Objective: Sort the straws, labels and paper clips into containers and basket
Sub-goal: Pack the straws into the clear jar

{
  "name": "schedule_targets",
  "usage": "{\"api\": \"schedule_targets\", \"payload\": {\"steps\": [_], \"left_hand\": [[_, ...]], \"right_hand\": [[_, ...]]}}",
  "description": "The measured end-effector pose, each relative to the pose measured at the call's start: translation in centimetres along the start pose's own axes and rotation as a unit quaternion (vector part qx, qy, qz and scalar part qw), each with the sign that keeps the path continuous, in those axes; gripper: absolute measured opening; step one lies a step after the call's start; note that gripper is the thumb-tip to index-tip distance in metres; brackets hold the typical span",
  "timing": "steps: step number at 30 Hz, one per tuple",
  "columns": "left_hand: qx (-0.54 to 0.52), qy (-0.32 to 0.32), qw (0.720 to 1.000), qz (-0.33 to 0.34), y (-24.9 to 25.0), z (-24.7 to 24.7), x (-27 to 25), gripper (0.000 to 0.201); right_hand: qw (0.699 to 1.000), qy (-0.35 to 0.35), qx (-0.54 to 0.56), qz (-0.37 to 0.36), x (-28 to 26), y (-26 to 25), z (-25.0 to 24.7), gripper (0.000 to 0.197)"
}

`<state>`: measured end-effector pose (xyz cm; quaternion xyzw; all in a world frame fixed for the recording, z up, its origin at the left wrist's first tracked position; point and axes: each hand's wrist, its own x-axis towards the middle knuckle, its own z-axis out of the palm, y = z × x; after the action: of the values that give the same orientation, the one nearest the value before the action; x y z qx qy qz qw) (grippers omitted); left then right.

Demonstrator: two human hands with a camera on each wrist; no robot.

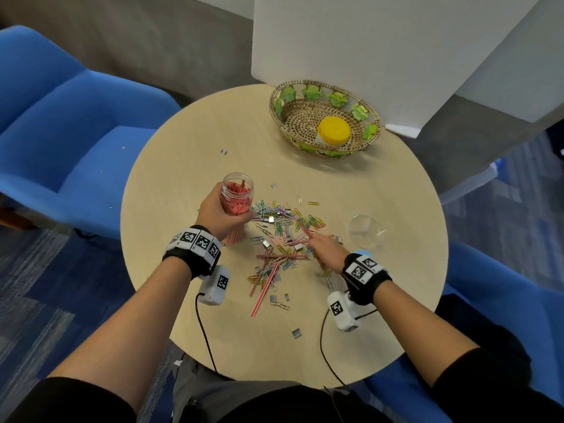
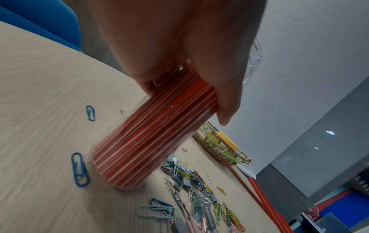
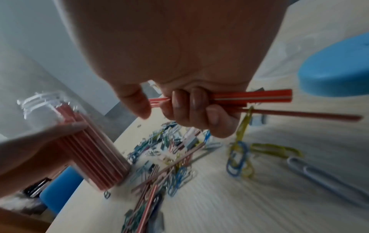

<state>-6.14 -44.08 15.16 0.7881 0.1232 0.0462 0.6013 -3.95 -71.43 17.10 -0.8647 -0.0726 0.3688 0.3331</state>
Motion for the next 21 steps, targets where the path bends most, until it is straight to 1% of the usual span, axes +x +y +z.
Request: {"api": "schedule_targets", "payload": {"steps": [1, 2, 4, 6, 8, 10, 12, 14, 16, 18, 20, 21], "left_hand": [[-0.001, -0.001, 1.0, 0.0, 0.0, 0.0, 0.0, 0.068], [-0.002, 0.0, 1.0, 0.001, 0.0, 0.0, 0.0, 0.067], [-0.004, 0.003, 1.0, 0.002, 0.1, 0.0, -0.2, 0.067], [-0.008, 0.005, 1.0, 0.0, 0.1, 0.0, -0.3, 0.066], [-0.014, 0.007, 1.0, -0.006, 0.1, -0.1, -0.3, 0.065], [-0.018, 0.007, 1.0, -0.01, 0.1, 0.0, -0.3, 0.065], [-0.016, 0.006, 1.0, -0.013, 0.2, 0.0, -0.3, 0.065], [-0.013, 0.003, 1.0, -0.013, 0.3, 0.0, -0.2, 0.065], [-0.011, 0.002, 1.0, -0.012, 0.3, 0.0, -0.2, 0.064], [-0.009, 0.0, 1.0, -0.015, 0.2, 0.0, -0.2, 0.065], [-0.013, -0.001, 1.0, -0.015, 0.2, 0.0, -0.2, 0.067], [-0.014, 0.0, 1.0, -0.015, 0.2, -0.1, -0.2, 0.067]], "right_hand": [[1.0, 0.0, -0.012, 0.004, 0.0, -0.1, 0.6, 0.033], [1.0, 0.007, -0.006, 0.009, 0.0, 0.0, 1.2, 0.041], [0.998, 0.041, 0.033, 0.02, 0.1, 0.0, 2.0, 0.055], [0.993, 0.057, 0.092, 0.042, 0.3, -0.1, 2.4, 0.061], [0.977, 0.05, 0.202, 0.047, 0.5, -0.4, 2.5, 0.061], [0.952, 0.044, 0.302, 0.013, 0.8, -0.3, 2.0, 0.06], [0.944, 0.065, 0.322, -0.034, 0.8, -0.6, 1.2, 0.056], [0.942, 0.101, 0.313, -0.065, 0.6, -1.4, 0.2, 0.048], [0.934, 0.137, 0.319, -0.086, 0.6, -2.1, -0.7, 0.043], [0.908, 0.162, 0.375, -0.092, 0.7, -2.4, -1.6, 0.042], [0.867, 0.179, 0.454, -0.101, 0.6, -2.6, -2.7, 0.045], [0.861, 0.176, 0.465, -0.109, 0.5, -2.9, -3.1, 0.047]]}}
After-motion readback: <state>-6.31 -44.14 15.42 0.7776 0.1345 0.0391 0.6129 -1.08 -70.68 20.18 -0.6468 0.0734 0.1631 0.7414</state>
